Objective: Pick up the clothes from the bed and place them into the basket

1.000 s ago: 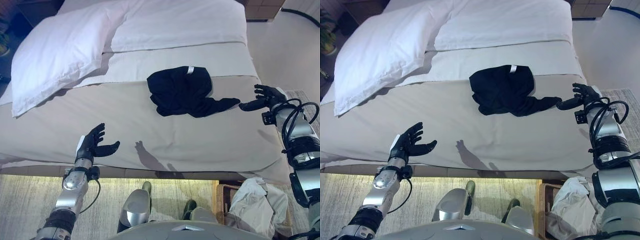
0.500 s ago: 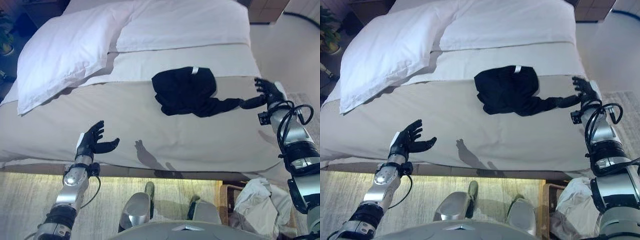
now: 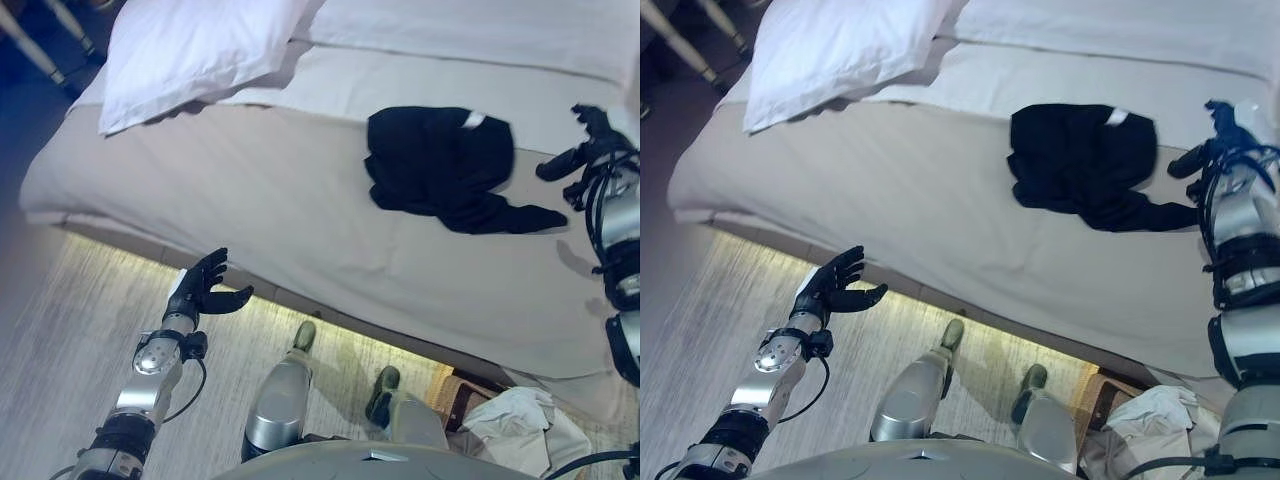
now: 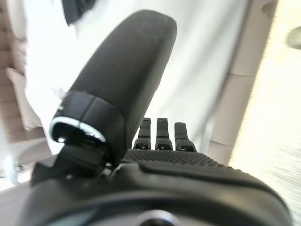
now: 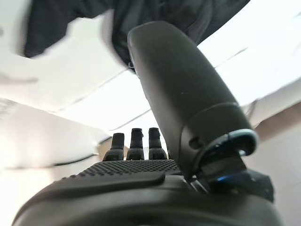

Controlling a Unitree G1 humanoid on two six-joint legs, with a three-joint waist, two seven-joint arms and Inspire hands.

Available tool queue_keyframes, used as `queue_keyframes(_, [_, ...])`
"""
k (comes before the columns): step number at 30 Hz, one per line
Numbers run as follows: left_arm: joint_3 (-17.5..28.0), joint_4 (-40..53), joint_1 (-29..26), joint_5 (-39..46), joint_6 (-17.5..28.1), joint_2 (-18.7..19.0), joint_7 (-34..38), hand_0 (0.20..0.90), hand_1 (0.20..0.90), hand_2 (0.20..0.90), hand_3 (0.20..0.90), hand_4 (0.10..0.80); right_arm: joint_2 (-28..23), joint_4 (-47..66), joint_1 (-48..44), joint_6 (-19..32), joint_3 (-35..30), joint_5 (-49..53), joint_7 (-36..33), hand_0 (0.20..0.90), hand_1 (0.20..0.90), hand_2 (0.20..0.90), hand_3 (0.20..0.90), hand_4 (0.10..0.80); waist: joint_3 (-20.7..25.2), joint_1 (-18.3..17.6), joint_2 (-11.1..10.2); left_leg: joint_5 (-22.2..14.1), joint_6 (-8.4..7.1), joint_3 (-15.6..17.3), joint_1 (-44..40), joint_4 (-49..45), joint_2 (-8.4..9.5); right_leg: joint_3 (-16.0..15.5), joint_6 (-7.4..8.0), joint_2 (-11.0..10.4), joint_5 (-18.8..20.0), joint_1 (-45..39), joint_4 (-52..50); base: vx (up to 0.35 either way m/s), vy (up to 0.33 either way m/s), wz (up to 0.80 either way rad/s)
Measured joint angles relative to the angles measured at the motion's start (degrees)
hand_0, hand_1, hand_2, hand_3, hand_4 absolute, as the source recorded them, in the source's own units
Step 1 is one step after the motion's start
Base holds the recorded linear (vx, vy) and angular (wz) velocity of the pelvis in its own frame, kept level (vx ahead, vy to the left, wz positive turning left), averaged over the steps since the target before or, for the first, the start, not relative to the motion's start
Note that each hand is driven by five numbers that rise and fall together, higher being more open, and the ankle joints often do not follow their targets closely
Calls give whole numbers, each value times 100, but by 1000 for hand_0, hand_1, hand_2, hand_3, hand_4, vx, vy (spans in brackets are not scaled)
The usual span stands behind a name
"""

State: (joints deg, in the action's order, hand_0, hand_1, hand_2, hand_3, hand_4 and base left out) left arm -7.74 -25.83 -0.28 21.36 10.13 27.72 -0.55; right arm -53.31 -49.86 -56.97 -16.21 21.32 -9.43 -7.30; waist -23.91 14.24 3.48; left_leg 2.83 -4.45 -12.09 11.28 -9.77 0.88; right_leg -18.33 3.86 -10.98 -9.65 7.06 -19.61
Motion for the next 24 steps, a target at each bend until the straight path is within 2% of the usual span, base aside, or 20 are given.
queue_keyframes(6, [-265, 359, -75, 117, 356, 247, -44, 900, 900, 900, 900, 800, 12, -198, -841, -186, 458, -274, -227, 900, 900, 900, 900, 800, -598, 436, 148, 57, -21, -185, 617, -358, 284, -155, -88, -403, -377, 721, -989, -31, -5, 31])
queue_keyframes(11, [-429, 693, -72, 115, 577, 312, 33, 900, 900, 900, 900, 800, 27, -170, -1144, -357, 857, -278, -252, 900, 900, 900, 900, 800, -791, 539, 188, 39, -23, -126, 1226, -869, 529, -138, -87, -700, -615, 1326, -1714, -35, 11, 24])
queue_keyframes(12, [-464, 737, -62, 115, 673, 316, 77, 900, 900, 900, 900, 800, 34, -161, -1170, -400, 894, -287, -250, 900, 900, 900, 900, 800, -809, 535, 200, -36, 88, -1, 1413, -1079, 569, -116, -117, -773, -698, 1487, -1927, -29, 26, 18])
queue_keyframes(14, [-527, 875, -24, 116, 768, 331, 221, 900, 900, 900, 900, 800, 34, -161, -1239, -480, 895, -307, -250, 900, 900, 900, 900, 800, -815, 529, 197, -99, 159, 44, 1745, -1381, 636, -64, -156, -879, -808, 1811, -2233, -15, 10, 10])
queue_keyframes(18, [-542, 1001, 42, 124, 807, 350, 358, 900, 900, 900, 900, 800, 106, -335, -1268, -607, 945, -303, -194, 900, 900, 900, 900, 800, -835, 525, 227, -201, 206, 87, 2381, -1909, 648, 45, -263, -897, -895, 2415, -2664, -24, -26, -1])
queue_keyframes(24, [-536, 1403, 294, 248, 924, 503, 527, 900, 900, 900, 900, 800, 77, -857, -1368, -753, 939, -188, -270, 900, 900, 900, 900, 800, -835, 465, 235, -319, 177, 84, 3324, -2349, 605, 97, -412, -898, -1040, 3359, -3269, -66, -79, 9])
